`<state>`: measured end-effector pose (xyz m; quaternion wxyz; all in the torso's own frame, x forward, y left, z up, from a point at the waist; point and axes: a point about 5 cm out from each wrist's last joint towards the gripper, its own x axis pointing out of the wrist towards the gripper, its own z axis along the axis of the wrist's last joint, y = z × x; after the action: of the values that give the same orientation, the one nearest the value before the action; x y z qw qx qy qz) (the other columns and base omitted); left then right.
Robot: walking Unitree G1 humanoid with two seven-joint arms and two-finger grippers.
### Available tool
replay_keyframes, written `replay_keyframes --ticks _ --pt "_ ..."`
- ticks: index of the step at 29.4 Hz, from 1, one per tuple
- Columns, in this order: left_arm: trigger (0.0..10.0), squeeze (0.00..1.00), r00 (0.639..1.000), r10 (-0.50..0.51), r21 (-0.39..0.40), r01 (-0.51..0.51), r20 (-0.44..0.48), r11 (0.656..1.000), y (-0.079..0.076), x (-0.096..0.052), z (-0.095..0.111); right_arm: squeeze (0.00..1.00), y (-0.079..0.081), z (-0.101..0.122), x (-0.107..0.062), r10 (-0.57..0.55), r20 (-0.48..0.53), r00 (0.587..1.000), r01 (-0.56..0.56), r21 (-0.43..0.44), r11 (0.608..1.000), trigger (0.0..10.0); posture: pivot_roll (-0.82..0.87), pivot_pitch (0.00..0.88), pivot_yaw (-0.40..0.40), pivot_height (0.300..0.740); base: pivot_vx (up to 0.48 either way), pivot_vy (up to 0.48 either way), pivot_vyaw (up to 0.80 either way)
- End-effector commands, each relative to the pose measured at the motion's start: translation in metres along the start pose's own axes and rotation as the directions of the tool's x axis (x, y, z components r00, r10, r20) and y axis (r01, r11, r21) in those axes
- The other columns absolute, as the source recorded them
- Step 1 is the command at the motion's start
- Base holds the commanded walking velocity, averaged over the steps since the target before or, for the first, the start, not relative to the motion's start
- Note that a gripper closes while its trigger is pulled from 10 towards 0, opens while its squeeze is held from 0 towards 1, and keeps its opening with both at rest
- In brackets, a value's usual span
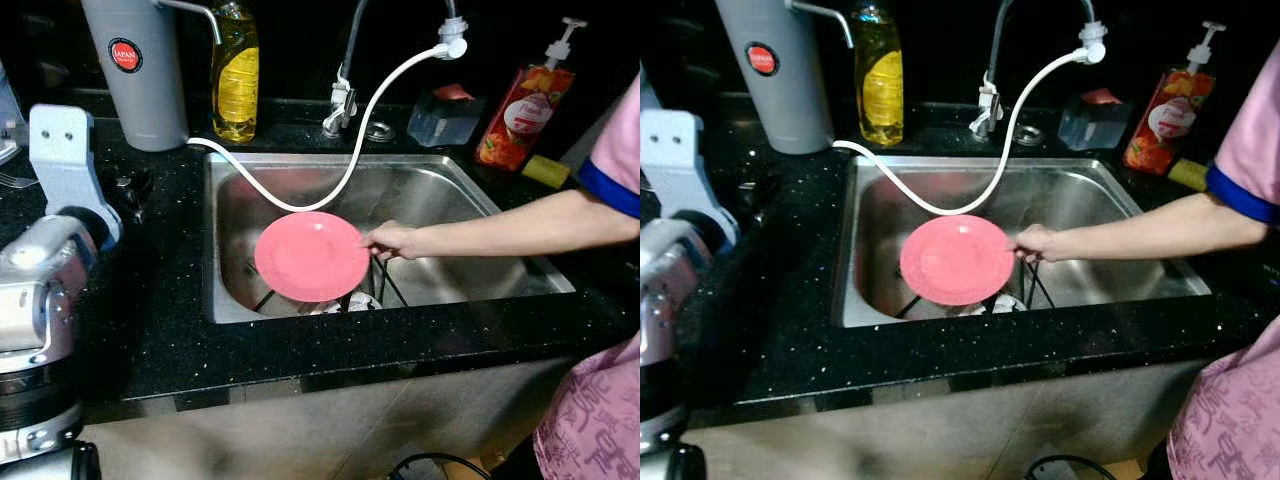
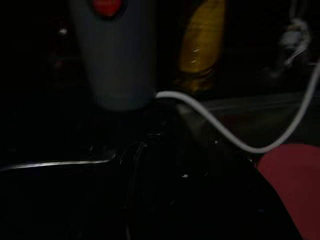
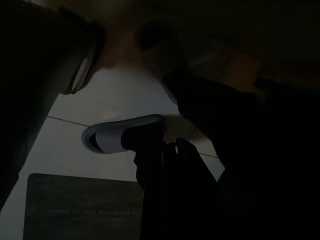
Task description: Kitchen organization
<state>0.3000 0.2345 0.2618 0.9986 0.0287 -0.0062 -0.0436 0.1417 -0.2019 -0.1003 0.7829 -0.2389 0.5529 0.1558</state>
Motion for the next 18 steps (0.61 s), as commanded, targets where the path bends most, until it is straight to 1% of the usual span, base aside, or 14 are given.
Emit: replay_keyframes --ticks 1,2,3,4,8,11,13,14,16,17,18 --pt "10.0 0.00 0.999 -0.049 0.013 0.050 -0.019 0.999 -0.009 0.000 0.003 0.00 -0.003 -0.003 -0.001 -0.008 -0.011 1.000 0.008 0.006 1.000 10.0 0.18 0.000 -0.100 0.740 0.000 0.000 0.00" --pt "10.0 0.00 0.999 -0.049 0.013 0.050 -0.019 0.999 -0.009 0.000 0.003 0.00 -0.003 -0.003 -0.001 -0.008 -0.011 1.000 0.008 0.006 1.000 10.0 0.18 0.000 -0.100 0.740 0.000 0.000 0.00" --pt "10.0 0.00 0.997 -0.070 0.009 0.070 -0.013 0.997 -0.012 0.000 0.005 0.00 -0.003 -0.003 -0.001 -0.008 -0.011 1.000 0.008 0.006 1.000 10.0 0.18 0.000 -0.100 0.740 0.000 0.000 0.00" --pt "10.0 0.00 0.996 -0.093 0.004 0.093 0.015 0.996 -0.015 -0.001 0.010 0.00 -0.003 -0.003 -0.001 -0.008 -0.012 1.000 0.008 0.006 1.000 10.0 0.18 0.000 -0.100 0.740 0.000 0.000 0.00" --pt "10.0 0.00 0.995 -0.088 -0.004 0.088 0.039 0.996 -0.017 0.000 0.014 0.00 -0.003 -0.004 -0.001 -0.008 -0.013 1.000 0.008 0.005 1.000 10.0 0.18 0.000 -0.100 0.740 0.000 0.000 0.00" --pt "10.0 0.00 0.993 -0.102 -0.018 0.104 0.058 0.994 -0.019 0.000 0.018 0.00 -0.004 -0.003 -0.001 -0.009 -0.013 1.000 0.009 0.006 1.000 10.0 0.18 0.000 -0.100 0.740 0.000 0.000 0.00" --pt "10.0 0.00 0.983 -0.170 -0.041 0.173 0.064 0.984 -0.026 -0.003 0.018 0.00 -0.004 -0.004 -0.001 -0.009 -0.013 1.000 0.009 0.005 1.000 10.0 0.18 0.000 -0.104 0.740 0.000 0.000 0.00" --pt "10.0 0.00 0.983 -0.170 -0.041 0.173 0.064 0.984 -0.026 -0.003 0.018 0.00 -0.004 -0.004 -0.001 -0.009 -0.013 1.000 0.009 0.005 1.000 10.0 0.18 0.000 -0.104 0.740 0.000 0.000 0.00" --pt "10.0 0.00 0.975 -0.209 -0.029 0.212 0.077 0.977 -0.032 -0.005 0.019 0.00 -0.003 -0.004 -0.001 0.002 -0.012 1.000 -0.002 0.008 1.000 10.0 0.18 0.000 -0.105 0.740 0.000 0.000 0.00" --pt "10.0 0.00 0.975 -0.209 -0.029 0.212 0.077 0.977 -0.032 -0.005 0.019 0.00 -0.003 -0.004 -0.001 0.002 -0.012 1.000 -0.002 0.008 1.000 10.0 0.18 0.000 -0.105 0.740 0.000 0.000 0.00" --pt "10.0 0.00 0.978 -0.186 0.009 0.186 0.098 0.982 -0.033 -0.005 0.021 0.00 -0.001 -0.002 0.000 0.023 -0.003 1.000 -0.023 0.023 0.999 10.0 0.19 0.000 -0.106 0.740 0.000 0.000 0.00"
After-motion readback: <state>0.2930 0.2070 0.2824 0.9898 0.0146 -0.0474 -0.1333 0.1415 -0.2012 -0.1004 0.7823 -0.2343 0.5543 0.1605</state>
